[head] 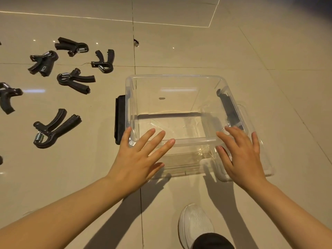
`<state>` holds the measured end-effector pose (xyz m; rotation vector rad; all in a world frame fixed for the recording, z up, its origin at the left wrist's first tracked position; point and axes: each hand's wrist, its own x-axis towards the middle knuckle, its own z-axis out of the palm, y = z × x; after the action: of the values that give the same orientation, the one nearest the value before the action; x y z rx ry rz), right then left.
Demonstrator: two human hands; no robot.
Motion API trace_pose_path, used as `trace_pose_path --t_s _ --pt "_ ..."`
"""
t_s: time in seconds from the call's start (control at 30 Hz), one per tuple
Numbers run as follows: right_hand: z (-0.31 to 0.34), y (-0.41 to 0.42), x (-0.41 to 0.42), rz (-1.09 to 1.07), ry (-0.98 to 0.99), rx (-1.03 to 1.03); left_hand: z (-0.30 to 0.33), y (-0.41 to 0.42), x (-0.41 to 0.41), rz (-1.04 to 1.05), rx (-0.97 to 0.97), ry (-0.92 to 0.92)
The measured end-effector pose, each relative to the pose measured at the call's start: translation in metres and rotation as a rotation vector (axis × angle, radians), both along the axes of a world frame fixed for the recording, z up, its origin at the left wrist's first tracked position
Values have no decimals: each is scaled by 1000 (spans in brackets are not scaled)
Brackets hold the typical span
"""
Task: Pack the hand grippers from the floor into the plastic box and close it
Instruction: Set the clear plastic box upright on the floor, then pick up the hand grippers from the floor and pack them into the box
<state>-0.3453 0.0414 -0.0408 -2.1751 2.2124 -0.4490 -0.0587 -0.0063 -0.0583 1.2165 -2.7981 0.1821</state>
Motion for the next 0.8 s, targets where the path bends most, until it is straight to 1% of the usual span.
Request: trace_pose_path --t_s 0.07,0.2,0.3,0.37,0.47,0.63,0.73,0.8 --pt "3 -6 15 4 -51 -21 0 -3 2 -14 -11 10" --pt "15 -26 57 111 -169 -20 3 -10 10 -81 -19 92" --pt "20 -47 92 194 -190 -2 6 -20 37 -181 5 122" --pt "22 -59 112 252 -176 19 8 -25 64 -167 25 123" --pt "28 -71 142 367 -104 71 11 -30 110 -48 61 141" --pt "39 -80 207 495 -28 164 23 -21 187 250 141 203" --pt "44 -79 254 618 106 163 17 -2 240 340 187 151" --pt "52 -81 287 741 249 191 12 11 276 434 213 91"
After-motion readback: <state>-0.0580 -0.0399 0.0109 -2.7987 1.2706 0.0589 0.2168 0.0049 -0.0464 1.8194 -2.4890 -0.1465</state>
